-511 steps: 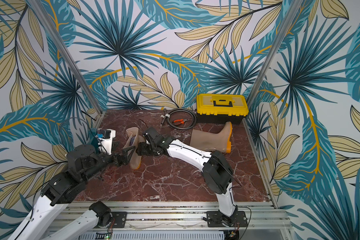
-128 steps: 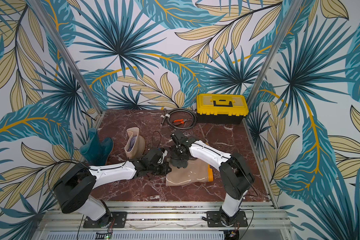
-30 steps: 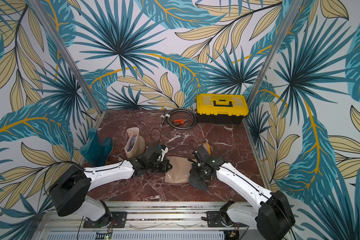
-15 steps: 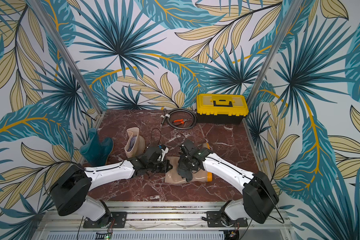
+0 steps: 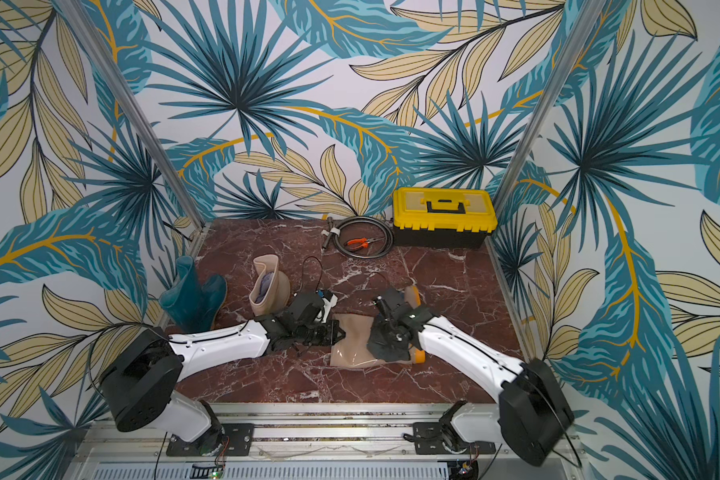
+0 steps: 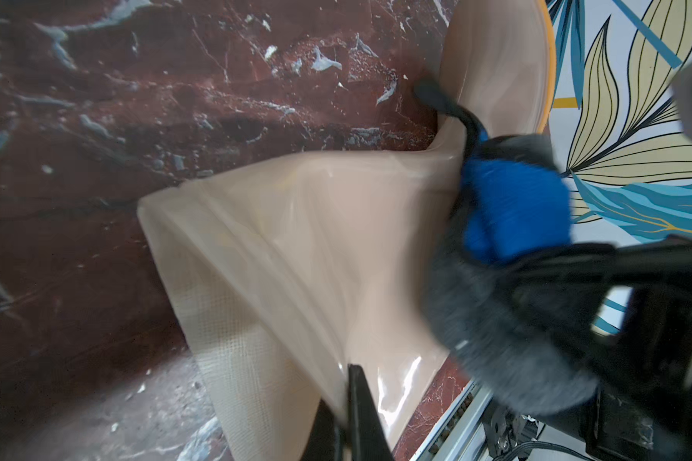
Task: Wipe the rubber boots with a cloth
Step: Wipe the dirt off the rubber boot.
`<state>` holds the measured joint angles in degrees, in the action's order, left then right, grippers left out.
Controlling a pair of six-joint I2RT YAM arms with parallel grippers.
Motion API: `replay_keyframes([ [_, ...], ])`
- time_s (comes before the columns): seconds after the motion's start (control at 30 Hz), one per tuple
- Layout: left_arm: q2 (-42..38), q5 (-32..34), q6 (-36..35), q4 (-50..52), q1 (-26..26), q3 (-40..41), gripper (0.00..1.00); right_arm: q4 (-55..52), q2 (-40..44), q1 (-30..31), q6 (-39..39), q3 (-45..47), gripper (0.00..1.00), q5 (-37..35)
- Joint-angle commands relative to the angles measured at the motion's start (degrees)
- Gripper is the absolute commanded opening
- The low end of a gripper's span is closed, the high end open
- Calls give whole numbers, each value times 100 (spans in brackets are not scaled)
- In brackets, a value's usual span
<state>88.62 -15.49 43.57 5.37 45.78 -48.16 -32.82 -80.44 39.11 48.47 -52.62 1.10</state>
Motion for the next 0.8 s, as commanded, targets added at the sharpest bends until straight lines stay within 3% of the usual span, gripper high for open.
replay_keyframes([
  [0.0,-158,-12,71,-133,19,-14,0,1047,-952,740,153,-948,0,424],
  [0.1,-201,-45,75,-132,-9,54,0,650,-1493,902,-116,-1411,0,375],
  [0.2,-288,-59,99,-132,-68,183,0,-19,-1254,449,-313,-1094,0,-10],
  [0.4,-312,-51,73,-135,-125,213,0,-1261,918,-1497,-855,666,0,-644],
  [0.47,-266,-51,64,-144,-122,162,0,-1420,1609,-1739,-1034,839,0,-900],
  [0.6,-107,-54,64,-141,-126,27,0,-691,1555,-1591,-749,946,0,-37],
  [0.77,-95,-57,112,-138,-177,41,0,-241,140,-368,-679,106,0,-100],
])
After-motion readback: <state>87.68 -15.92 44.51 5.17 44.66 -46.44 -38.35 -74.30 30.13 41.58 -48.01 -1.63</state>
